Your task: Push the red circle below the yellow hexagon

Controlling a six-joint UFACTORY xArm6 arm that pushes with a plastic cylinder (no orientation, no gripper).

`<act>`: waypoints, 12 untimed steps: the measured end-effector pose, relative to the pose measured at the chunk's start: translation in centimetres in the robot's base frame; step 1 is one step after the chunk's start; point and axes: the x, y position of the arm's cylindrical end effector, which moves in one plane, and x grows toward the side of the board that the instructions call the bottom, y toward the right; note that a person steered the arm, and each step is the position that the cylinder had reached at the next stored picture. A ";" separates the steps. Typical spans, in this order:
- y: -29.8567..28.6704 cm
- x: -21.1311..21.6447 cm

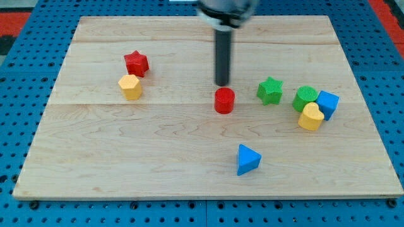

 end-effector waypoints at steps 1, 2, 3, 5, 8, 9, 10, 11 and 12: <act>3.9 4.7; 2.4 6.1; 3.1 4.1; -3.9 2.6; -12.5 5.0; -15.9 5.0; -15.3 5.4; -13.3 6.9; -15.4 7.4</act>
